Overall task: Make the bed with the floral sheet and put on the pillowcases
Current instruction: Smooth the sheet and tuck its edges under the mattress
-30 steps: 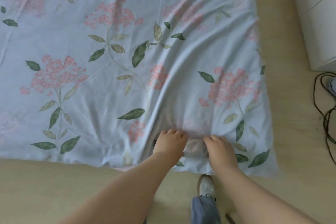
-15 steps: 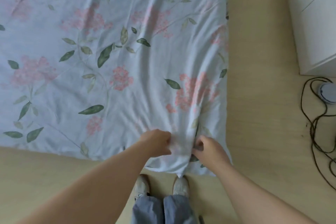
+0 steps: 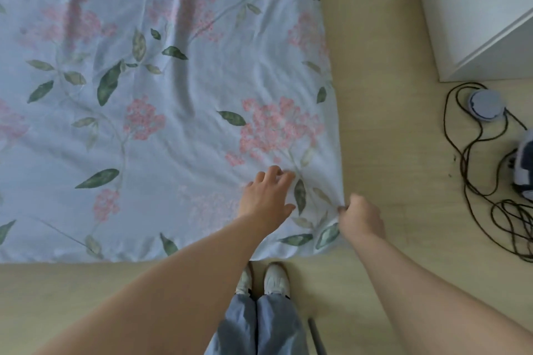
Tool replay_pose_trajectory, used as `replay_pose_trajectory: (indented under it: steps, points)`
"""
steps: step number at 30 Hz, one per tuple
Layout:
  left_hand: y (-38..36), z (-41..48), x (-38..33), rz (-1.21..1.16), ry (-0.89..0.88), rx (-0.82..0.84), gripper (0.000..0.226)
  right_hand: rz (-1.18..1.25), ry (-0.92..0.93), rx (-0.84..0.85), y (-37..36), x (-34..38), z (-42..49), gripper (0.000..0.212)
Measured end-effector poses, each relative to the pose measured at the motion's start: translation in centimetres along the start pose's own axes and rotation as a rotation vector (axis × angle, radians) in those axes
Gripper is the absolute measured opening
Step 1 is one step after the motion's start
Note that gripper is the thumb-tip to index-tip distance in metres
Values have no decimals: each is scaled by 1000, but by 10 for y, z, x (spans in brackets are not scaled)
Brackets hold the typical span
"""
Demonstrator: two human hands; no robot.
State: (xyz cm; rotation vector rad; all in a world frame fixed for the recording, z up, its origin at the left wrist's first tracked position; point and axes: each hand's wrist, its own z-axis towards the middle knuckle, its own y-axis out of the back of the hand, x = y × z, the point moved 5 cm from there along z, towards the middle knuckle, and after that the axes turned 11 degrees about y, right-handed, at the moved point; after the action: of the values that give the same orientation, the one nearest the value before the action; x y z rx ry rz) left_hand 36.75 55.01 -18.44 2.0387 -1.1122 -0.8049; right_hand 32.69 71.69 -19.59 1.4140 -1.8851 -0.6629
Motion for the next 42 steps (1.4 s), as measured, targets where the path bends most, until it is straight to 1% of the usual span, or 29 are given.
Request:
replay_pose_trajectory:
  steps: [2,4,5,6,7,8,9,10,12,13,15,18,22,24,29,32,36,42]
  points:
    - [-2,-1,-7,38,-30,38,57,-23,-4,-39,-1,3,-5,23]
    - [-6,-1,-9,101,-58,114,59,-75,39,-39,-4,5,-11,38]
    - [-8,-1,-10,143,-71,158,61,-119,81,24,-11,5,-11,48]
    - [-8,-2,-9,178,-83,195,61,-181,122,122,-18,3,-12,53]
    - [-8,-1,-9,195,-92,228,61,-236,131,248,-29,-2,-11,52]
    - [-5,-1,-9,198,-98,257,59,-285,85,395,-38,-7,-13,47]
    - [-1,-1,-9,197,-101,281,57,-285,37,488,-44,-12,-15,43]
    - [9,-2,-12,202,-105,285,55,-240,10,517,-39,-10,-19,41]
    - [23,-4,-15,185,-95,276,52,-172,-35,466,-21,-3,-26,34]
    - [42,-5,-22,168,-86,245,51,-170,-20,422,5,5,-29,34]
    - [65,-8,-33,125,-58,221,49,-144,46,382,29,19,-27,37]
    - [131,-2,-69,69,-45,128,47,-53,136,283,103,50,-12,39]
    - [204,16,-122,-15,2,31,42,-12,247,135,203,80,14,37]
    - [236,28,-147,-57,38,4,42,-9,308,94,245,90,30,35]
    - [321,60,-211,-224,167,-117,42,-44,471,47,359,114,68,32]
    - [363,74,-234,-265,195,-179,42,-87,551,33,409,130,86,32]
    - [408,96,-246,-289,244,-223,40,-106,612,20,455,154,112,31]
    - [457,141,-246,-325,278,-263,37,-115,651,48,493,208,151,34]
